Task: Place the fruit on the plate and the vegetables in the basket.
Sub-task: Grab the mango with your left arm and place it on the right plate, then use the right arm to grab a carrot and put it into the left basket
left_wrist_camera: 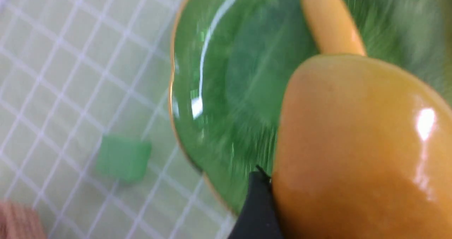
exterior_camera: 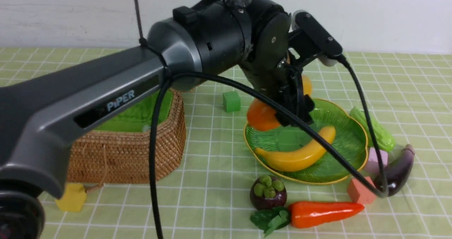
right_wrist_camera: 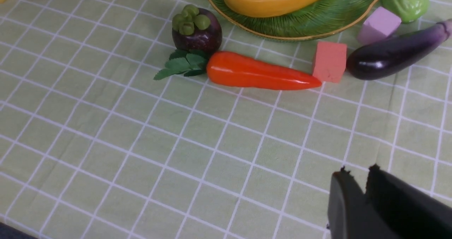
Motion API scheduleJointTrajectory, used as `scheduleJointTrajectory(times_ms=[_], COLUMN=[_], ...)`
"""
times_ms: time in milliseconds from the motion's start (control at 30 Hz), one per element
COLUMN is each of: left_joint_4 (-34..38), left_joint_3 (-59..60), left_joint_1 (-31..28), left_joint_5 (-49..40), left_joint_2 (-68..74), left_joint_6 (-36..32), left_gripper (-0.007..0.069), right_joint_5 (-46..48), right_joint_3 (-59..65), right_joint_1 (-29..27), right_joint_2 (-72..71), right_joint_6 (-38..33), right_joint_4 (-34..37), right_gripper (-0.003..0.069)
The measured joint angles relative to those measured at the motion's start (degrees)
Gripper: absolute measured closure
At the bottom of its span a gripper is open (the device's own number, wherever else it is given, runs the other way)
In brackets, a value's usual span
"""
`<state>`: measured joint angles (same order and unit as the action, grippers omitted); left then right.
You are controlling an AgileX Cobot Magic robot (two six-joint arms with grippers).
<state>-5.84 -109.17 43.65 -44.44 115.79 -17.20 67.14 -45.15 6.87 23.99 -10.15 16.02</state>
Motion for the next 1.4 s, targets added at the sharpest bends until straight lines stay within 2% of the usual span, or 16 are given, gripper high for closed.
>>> scheduleJointTrajectory(times_ms=[100, 300, 467, 667, 867, 967, 1067, 1167, 1200, 1300, 1400], left_joint_4=[-0.3, -2.7, -3.3, -3.3, -3.2, -1.6, 1.6, 3.9, 4.2, 4.3, 4.3], left_joint_3=[0.0, 0.0, 0.0, 0.0, 0.0, 0.0, 0.0, 0.0, 0.0, 0.0, 0.0], left_joint_1=[0.0, 0.0, 0.0, 0.0, 0.0, 0.0, 0.0, 0.0, 0.0, 0.0, 0.0], left_joint_5=[10.8, 18.4, 19.7, 20.1, 18.4, 14.9, 10.0, 4.7, 1.7, -5.0, -13.8], left_joint_2=[4.6, 10.6, 11.5, 10.3, 8.1, 6.0, 2.2, -3.5, -6.5, -12.0, -17.3], left_joint_6=[-1.6, -4.6, -4.8, -1.1, 0.5, 1.4, 4.6, 9.7, 11.8, 15.1, 16.6], left_gripper=[0.0067, 0.0067, 0.0061, -0.0041, -0.0018, 0.0033, 0.0151, 0.034, 0.0453, 0.062, 0.0638], right_joint_5=[0.1, 0.2, -0.4, -1.5, -1.5, -1.5, -1.5, -1.5, -1.5, -1.5, -2.7], right_joint_3=[0.2, 0.4, 0.4, 0.4, 0.4, 0.4, 0.4, 0.4, 0.4, 0.4, 0.4], right_joint_1=[0.0, 0.0, 0.0, 0.0, 0.0, 0.0, 0.0, 0.0, 0.0, 0.0, 0.0], right_joint_2=[0.0, 0.0, 0.0, 0.0, 0.0, 0.0, 0.0, 0.0, 0.0, 0.0, 0.0], right_joint_6=[0.0, 0.0, -1.0, -1.3, -1.3, -1.3, -1.3, -1.3, -1.3, -1.3, -1.3], right_joint_4=[0.1, 0.1, 0.1, 0.1, 0.2, 0.3, 0.6, 1.4, 1.8, 2.8, 4.3], right_gripper=[0.0568, 0.0567, 0.0567, 0.0567, 0.0564, 0.0562, 0.0559, 0.0556, 0.0555, 0.0554, 0.0554])
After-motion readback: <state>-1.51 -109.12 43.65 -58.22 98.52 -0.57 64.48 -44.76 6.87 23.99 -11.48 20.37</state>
